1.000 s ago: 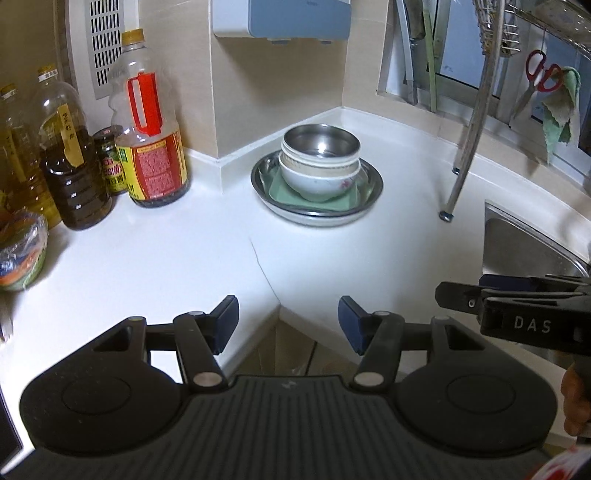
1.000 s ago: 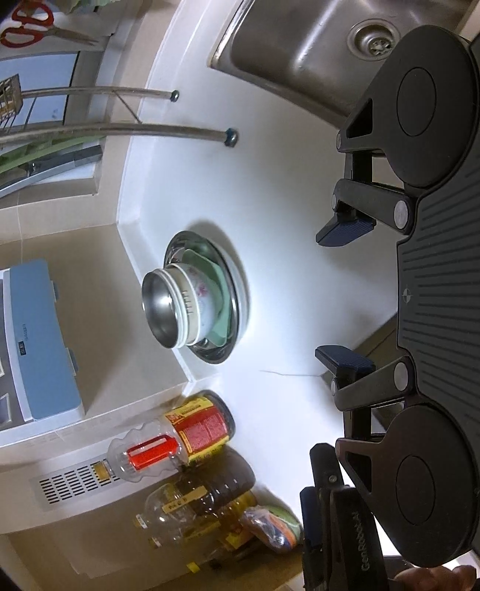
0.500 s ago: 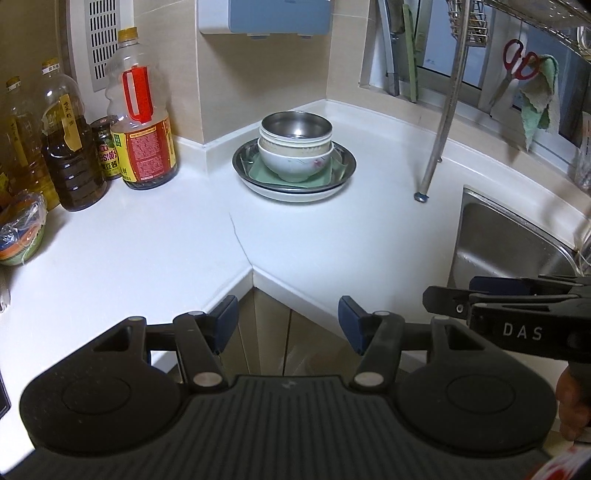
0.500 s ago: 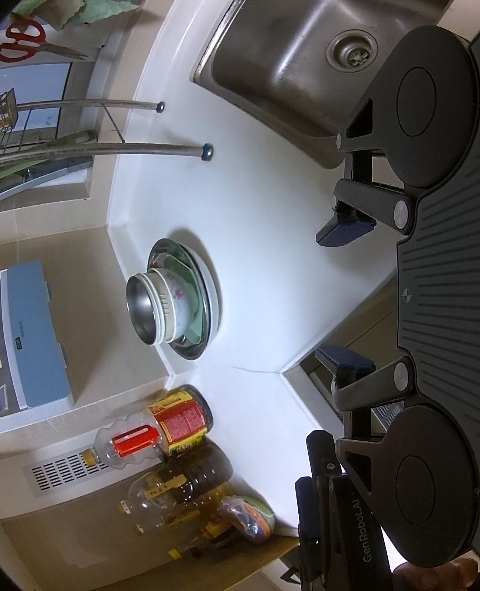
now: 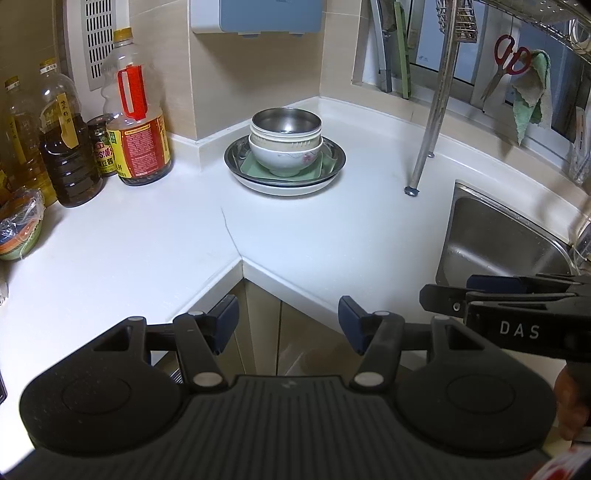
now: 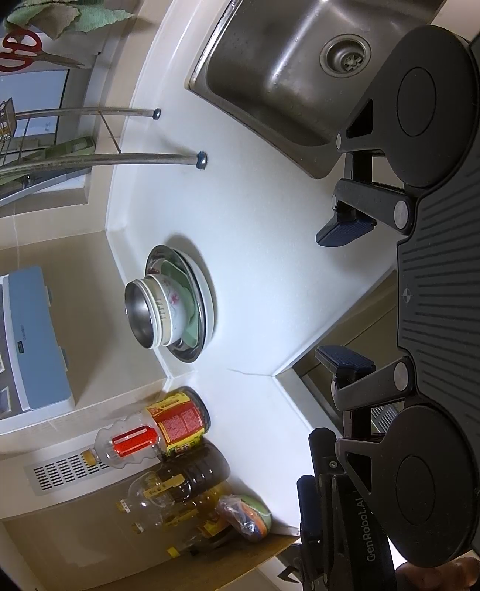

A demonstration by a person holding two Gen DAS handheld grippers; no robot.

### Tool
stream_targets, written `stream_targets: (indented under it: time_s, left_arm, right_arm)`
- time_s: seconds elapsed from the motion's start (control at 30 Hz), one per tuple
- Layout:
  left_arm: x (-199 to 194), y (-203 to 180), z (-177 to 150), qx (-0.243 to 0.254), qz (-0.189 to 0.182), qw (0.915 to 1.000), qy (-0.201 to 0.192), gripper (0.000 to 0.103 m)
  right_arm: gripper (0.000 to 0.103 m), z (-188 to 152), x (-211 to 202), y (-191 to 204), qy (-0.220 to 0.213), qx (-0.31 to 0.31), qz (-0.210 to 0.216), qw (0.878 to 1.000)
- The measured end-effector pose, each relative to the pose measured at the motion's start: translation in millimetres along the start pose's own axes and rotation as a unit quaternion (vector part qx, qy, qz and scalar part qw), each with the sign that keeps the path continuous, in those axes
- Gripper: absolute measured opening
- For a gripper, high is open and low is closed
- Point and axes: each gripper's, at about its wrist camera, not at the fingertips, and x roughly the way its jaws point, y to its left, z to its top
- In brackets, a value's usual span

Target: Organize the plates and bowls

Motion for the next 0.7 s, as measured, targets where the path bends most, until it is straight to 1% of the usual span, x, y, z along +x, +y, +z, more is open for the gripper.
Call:
stream_targets:
  time_s: [0.7]
  left_arm:
    - [-5.2,1.3,-2.1,0.0,-0.003,1.0,-0.003,0.057]
  right_arm:
    - [0.06,-2.4,-5.0,-0.2,-0.002,-0.001,0.003,1.0]
